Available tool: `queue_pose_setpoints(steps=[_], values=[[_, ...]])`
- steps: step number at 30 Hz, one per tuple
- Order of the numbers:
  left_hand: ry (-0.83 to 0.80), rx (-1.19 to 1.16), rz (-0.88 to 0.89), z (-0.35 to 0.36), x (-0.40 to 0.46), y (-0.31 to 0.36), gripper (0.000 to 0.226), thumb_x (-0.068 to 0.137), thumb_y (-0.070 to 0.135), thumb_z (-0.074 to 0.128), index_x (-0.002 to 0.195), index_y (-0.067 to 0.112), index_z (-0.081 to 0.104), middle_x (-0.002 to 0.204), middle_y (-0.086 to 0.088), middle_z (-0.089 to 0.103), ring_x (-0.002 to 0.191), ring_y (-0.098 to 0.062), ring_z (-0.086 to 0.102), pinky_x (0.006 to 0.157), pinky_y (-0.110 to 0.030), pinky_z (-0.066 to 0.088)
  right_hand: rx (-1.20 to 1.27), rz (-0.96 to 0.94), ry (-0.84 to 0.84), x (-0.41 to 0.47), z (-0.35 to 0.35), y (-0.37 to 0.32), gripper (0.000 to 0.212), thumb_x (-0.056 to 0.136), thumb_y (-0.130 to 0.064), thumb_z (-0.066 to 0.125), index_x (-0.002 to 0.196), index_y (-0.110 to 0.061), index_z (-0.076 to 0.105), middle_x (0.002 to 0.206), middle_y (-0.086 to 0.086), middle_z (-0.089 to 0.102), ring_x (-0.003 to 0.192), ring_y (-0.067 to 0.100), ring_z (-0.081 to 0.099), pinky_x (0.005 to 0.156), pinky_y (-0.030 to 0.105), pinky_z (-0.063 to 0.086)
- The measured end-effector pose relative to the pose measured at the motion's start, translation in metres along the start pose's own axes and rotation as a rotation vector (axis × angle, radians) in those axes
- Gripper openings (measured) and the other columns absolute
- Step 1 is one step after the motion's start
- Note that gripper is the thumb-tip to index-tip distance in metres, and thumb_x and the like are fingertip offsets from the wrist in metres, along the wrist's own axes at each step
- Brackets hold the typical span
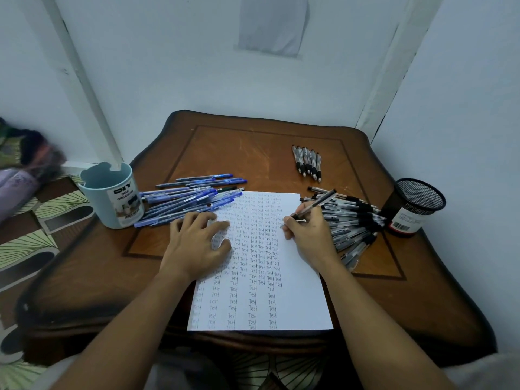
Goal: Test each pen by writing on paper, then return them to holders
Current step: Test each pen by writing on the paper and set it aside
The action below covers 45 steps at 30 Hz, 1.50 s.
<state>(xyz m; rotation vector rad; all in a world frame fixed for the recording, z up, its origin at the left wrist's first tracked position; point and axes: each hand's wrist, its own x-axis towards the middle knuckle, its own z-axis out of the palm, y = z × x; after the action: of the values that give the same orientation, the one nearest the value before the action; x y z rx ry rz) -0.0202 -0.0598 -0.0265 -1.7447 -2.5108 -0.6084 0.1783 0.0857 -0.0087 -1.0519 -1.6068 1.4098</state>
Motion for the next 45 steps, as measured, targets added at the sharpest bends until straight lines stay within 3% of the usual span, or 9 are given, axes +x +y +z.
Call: queue_pose_setpoints(steps=[13, 20, 25, 31, 35, 39, 45], values=[[-0.003, 0.0, -0.007, 0.0, 0.001, 0.001, 0.069, 0.077, 0.066, 0.022, 0.128, 0.04, 0.06, 0.136, 0.013, 0.047, 0.129, -0.01, 0.03, 0.106, -0.04, 0.015, -0.056, -0.021, 0.007, 0.001, 0.002, 0.0, 0.024, 0.094, 0.001, 0.059, 0.093, -0.019, 0.046, 0.079, 0.009, 0.06, 0.067, 0.021, 0.057, 0.063, 0.036, 0.049], [-0.015, 0.007, -0.003, -0.003, 0.001, 0.002, 0.071, 0.076, 0.067, 0.02, 0.129, 0.039, 0.059, 0.137, 0.013, 0.047, 0.13, -0.01, 0.029, 0.105, -0.04, 0.015, 0.007, -0.008, 0.039, 0.0, -0.002, 0.002, 0.022, 0.095, 0.002, 0.058, 0.095, -0.016, 0.045, 0.082, 0.015, 0.061, 0.068, 0.023, 0.057, 0.064, 0.038, 0.049], [-0.021, 0.009, -0.003, -0.002, 0.0, 0.002, 0.071, 0.076, 0.067, 0.02, 0.129, 0.04, 0.059, 0.137, 0.013, 0.047, 0.13, -0.01, 0.029, 0.105, -0.04, 0.015, -0.065, -0.021, 0.015, 0.0, 0.001, 0.002, 0.022, 0.095, -0.001, 0.058, 0.095, -0.018, 0.045, 0.085, 0.012, 0.059, 0.067, 0.017, 0.057, 0.062, 0.029, 0.05], [-0.02, 0.005, -0.008, -0.004, 0.0, 0.003, 0.072, 0.076, 0.067, 0.019, 0.129, 0.039, 0.059, 0.136, 0.013, 0.047, 0.129, -0.01, 0.029, 0.105, -0.04, 0.016, -0.061, -0.003, 0.025, 0.001, 0.0, 0.002, 0.02, 0.096, -0.003, 0.058, 0.096, -0.018, 0.045, 0.085, 0.011, 0.06, 0.068, 0.016, 0.058, 0.063, 0.031, 0.049], [-0.018, 0.005, -0.008, -0.003, -0.001, 0.003, 0.072, 0.076, 0.067, 0.02, 0.129, 0.039, 0.06, 0.137, 0.012, 0.048, 0.13, -0.01, 0.03, 0.105, -0.041, 0.016, 0.036, 0.022, 0.049, 0.002, 0.001, 0.002, 0.012, 0.101, -0.017, 0.056, 0.093, -0.017, 0.046, 0.08, 0.009, 0.057, 0.064, 0.016, 0.058, 0.056, 0.031, 0.045], [-0.023, 0.01, -0.006, -0.003, 0.001, 0.003, 0.072, 0.076, 0.067, 0.02, 0.128, 0.04, 0.06, 0.138, 0.012, 0.048, 0.13, -0.011, 0.03, 0.105, -0.04, 0.015, 0.099, 0.104, 0.093, 0.0, 0.002, -0.005, 0.04, 0.105, -0.045, 0.04, 0.088, -0.011, 0.052, 0.073, 0.01, 0.059, 0.053, 0.018, 0.056, 0.043, 0.026, 0.038], [-0.019, 0.004, -0.003, -0.003, 0.0, 0.002, 0.071, 0.076, 0.067, 0.021, 0.128, 0.039, 0.06, 0.138, 0.011, 0.048, 0.129, -0.011, 0.03, 0.104, -0.039, 0.015, 0.123, 0.096, 0.079, -0.004, 0.001, -0.009, 0.023, 0.107, -0.025, 0.041, 0.094, -0.011, 0.054, 0.061, 0.012, 0.06, 0.051, 0.026, 0.053, 0.044, 0.033, 0.035]])
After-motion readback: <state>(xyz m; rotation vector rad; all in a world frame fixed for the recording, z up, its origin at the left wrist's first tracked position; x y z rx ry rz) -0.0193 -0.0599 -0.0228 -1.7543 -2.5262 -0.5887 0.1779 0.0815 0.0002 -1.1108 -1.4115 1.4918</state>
